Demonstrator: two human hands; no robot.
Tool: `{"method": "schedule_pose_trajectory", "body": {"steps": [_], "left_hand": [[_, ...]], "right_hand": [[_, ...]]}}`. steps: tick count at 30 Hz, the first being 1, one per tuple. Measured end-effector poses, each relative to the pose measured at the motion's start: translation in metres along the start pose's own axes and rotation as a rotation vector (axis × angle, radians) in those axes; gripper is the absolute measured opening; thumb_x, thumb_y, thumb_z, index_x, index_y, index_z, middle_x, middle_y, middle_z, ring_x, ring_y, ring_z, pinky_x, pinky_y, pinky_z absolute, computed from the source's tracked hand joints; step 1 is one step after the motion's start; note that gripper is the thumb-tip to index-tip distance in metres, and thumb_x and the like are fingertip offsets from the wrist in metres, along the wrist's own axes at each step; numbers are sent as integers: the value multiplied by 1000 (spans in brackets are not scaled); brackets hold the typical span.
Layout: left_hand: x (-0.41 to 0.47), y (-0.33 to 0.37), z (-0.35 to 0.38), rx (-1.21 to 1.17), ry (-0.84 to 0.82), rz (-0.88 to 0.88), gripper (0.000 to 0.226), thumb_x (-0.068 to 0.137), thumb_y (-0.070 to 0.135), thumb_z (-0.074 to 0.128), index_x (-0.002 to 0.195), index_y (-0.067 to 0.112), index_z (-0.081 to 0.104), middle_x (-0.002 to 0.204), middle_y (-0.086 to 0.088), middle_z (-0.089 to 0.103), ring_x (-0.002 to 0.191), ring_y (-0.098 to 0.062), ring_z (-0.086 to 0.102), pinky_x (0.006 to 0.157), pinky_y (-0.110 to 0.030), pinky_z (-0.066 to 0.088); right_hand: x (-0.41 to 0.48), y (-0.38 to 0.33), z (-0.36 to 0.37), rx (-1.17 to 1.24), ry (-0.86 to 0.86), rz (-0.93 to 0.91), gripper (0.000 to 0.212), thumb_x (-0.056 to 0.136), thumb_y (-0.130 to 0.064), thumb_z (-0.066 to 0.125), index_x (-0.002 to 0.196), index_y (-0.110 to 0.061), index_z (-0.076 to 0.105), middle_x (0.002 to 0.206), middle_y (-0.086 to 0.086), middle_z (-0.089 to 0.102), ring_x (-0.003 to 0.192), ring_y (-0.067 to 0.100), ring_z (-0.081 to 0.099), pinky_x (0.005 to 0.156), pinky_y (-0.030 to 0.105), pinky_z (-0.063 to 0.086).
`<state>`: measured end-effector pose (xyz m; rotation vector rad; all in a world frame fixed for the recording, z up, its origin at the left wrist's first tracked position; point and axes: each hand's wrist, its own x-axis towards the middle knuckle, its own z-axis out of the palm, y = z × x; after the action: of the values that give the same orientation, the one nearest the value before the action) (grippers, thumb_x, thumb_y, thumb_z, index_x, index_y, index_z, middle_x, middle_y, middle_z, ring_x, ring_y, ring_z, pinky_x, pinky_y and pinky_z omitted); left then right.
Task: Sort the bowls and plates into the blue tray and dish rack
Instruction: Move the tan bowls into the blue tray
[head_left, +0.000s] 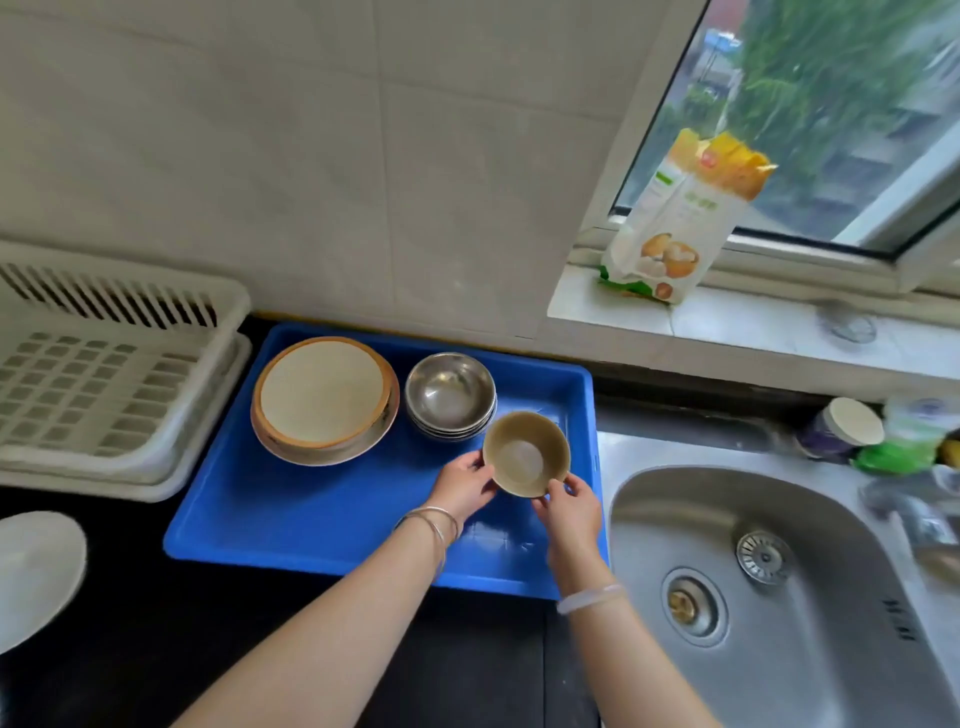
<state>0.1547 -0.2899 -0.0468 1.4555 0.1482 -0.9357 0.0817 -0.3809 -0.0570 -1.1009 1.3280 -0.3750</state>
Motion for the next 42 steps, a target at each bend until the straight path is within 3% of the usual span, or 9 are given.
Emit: {"method": "schedule_pose_trajectory", "body": {"steps": [4,11,20,25,31,36,38,40,42], "left_hand": [[21,-6,5,82,9,21,17,89,-5,46,100,3,56,101,-12,56,97,-20,47,96,-37,42],[37,-4,20,-114,8,6,22,91,-3,44,81,12,55,93,-9,55,94,-18,45,71,-19,42],[51,2,33,-167,51,25,29,92,-2,43,77,19,57,83,-1,57,84,-13,48,70,-18,43],[55,7,39,-167,59,43,25,93,-2,41,86,16,56,103,-8,57,99,-18,49,72,-18,44],[57,6,41,-119,104,60,21,92,-2,42,87,12,57,94,-9,56,88,-18,45,72,-22,41],[56,2,38,-100,119,73,17,91,3,45,81,12,55,83,-10,44,70,-14,34,68,-27,33],[52,1,36,-76,127,74,18,92,5,45,84,14,58,86,-10,50,78,-18,41,75,-28,38],[46,-1,29,-57,146,61,26,93,6,46,114,5,61,111,-12,58,104,-22,53,98,-30,42],[35,-3,19,-12,162,55,41,93,8,47,133,0,46,134,-11,52,125,-23,48,110,-36,36]], "right_hand": [[16,2,7,-28,13,8,26,90,-1,49,112,-7,62,103,12,63,87,22,59,62,24,48],[34,0,17,9,-8,-21,27,91,-3,48,114,-6,63,107,12,66,91,18,60,72,27,49],[51,-13,28,64,-37,-9,26,95,-10,45,115,-10,61,106,8,64,93,17,60,75,26,51],[56,-23,31,61,-61,-8,21,97,-14,43,110,-15,59,110,9,62,105,23,59,80,29,51],[58,-25,28,20,-83,0,27,98,-18,42,121,-13,54,115,7,59,108,22,58,85,30,51],[56,-25,24,-50,-120,-39,31,98,-21,39,123,-13,55,107,4,58,92,17,53,81,29,47],[53,-25,22,-87,-130,-57,32,98,-23,39,124,-16,55,109,3,57,96,17,52,90,32,47],[45,-25,17,-136,-123,-75,32,98,-26,40,126,-19,53,118,3,58,109,21,55,101,40,47],[33,-25,10,-206,-113,-130,32,98,-26,40,126,-19,52,124,4,58,115,23,55,102,46,46]]}}
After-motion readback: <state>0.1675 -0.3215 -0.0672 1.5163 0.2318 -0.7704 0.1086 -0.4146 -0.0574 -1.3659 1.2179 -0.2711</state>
